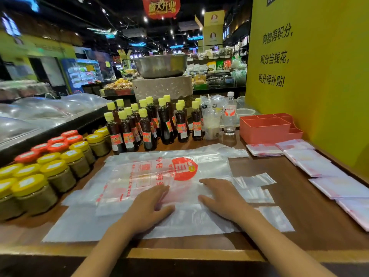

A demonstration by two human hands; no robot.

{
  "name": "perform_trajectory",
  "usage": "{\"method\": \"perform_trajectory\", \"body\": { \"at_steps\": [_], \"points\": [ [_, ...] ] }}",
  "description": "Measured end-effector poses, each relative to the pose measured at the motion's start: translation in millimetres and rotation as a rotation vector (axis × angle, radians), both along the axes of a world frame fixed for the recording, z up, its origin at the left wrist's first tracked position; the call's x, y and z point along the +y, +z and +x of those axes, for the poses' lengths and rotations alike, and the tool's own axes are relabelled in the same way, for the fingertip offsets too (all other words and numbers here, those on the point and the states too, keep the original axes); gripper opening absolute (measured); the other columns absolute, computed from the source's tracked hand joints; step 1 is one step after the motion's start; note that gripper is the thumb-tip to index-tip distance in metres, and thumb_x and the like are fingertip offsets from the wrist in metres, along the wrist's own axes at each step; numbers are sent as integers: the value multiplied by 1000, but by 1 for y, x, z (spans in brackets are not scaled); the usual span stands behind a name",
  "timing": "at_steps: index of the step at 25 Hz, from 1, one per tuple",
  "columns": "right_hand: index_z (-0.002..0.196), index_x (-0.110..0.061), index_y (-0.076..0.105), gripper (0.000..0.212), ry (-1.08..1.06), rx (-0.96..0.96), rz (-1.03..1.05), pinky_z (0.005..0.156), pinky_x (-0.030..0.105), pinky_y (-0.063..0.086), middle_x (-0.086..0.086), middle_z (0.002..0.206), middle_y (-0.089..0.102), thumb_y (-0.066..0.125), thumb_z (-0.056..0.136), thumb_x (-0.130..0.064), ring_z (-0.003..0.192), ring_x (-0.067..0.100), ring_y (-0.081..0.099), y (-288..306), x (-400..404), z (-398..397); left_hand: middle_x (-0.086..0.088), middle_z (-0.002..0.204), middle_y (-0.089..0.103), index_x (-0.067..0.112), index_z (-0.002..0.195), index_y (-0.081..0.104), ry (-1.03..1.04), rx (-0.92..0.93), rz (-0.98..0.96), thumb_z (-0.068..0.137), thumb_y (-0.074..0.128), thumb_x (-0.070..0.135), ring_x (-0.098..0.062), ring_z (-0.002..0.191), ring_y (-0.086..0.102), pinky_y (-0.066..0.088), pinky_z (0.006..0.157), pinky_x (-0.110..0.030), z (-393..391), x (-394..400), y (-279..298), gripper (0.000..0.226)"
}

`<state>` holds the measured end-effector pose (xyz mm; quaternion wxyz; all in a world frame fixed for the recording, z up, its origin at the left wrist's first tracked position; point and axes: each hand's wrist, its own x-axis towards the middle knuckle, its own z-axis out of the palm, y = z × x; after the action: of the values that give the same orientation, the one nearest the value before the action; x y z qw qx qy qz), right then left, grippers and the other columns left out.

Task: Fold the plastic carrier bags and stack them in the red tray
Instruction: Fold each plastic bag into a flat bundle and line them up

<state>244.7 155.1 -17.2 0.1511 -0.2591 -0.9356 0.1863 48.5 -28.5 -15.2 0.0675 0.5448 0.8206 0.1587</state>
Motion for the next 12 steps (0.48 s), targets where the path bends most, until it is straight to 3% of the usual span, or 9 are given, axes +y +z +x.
{"method": "perform_trajectory", "body": {
  "at_steps": [3,5,7,12],
  "points": [
    [129,-28,65,31,-36,65,100,109,33,36,-6,133,64,51,101,-34,121,19,56,1,-2,4,9,156,40,32,150,39,15,97,156,99,46,54,-12,141,37,27,116,-30,8,-4,-2,56],
    [112,-23,74,28,-37,66,189,100,33,43,-4,114,72,48,101,-26,104,21,61,11,-5,14,8,150,48,32,146,46,14,129,182,103,48,36,-12,137,43,32,112,-28,10,-7,1,43],
    [104,-22,73,30,-24,23,277,94,33,46,-5,103,73,44,102,-26,95,18,61,20,-9,27,11,146,52,35,141,52,-14,159,176,103,48,33,-10,133,46,33,108,-23,10,-14,5,38],
    [106,-30,61,23,49,-88,257,83,29,46,-11,108,66,39,105,-33,96,13,59,32,-16,66,17,143,53,41,137,53,-60,210,122,103,47,40,-7,131,48,35,108,-21,21,-37,20,35]
  ]
}}
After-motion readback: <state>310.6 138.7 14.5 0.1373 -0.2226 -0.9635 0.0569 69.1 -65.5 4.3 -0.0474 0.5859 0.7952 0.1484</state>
